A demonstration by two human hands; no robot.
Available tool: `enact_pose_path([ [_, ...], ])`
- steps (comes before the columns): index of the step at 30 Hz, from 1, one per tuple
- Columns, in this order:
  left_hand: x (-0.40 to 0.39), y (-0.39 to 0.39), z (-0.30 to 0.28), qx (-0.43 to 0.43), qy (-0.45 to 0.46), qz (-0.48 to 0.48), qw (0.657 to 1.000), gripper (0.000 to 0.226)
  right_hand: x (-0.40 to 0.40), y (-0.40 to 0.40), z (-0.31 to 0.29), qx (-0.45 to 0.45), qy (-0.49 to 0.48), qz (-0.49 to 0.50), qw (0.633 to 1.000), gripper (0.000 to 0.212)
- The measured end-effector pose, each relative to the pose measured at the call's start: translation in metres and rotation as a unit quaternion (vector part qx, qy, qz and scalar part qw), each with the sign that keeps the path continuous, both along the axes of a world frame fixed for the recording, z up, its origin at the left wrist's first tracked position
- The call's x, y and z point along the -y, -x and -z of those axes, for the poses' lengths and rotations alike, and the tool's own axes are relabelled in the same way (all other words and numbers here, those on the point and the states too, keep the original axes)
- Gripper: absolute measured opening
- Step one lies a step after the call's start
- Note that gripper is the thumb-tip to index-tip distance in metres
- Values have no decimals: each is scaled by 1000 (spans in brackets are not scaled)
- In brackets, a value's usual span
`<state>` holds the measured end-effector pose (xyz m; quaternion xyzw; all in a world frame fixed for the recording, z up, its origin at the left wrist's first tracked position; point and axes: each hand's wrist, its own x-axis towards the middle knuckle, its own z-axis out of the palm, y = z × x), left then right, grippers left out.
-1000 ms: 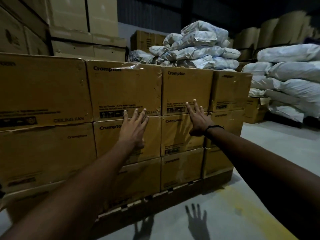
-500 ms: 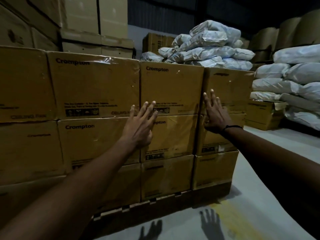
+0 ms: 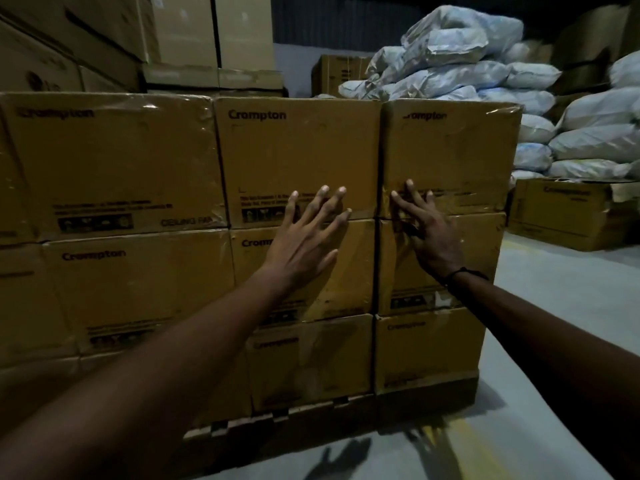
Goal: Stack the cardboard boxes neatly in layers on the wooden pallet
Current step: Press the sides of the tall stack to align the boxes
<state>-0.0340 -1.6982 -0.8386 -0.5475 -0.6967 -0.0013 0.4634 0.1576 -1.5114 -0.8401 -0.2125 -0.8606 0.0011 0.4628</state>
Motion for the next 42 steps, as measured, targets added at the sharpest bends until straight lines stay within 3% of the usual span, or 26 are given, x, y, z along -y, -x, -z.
enact_pose_path([
  [13,-16,9,20,1,-15,-1,1000,80,-5,17,6,-48,-13,15,999,61],
  [31,-18,2,31,-7,-62,-2,998,82,-16,9,24,-1,-64,-1,998,56],
  [42,-20,1,34,-2,-66,-1,998,84,-13,20,22,-5,-33,-6,999,51],
])
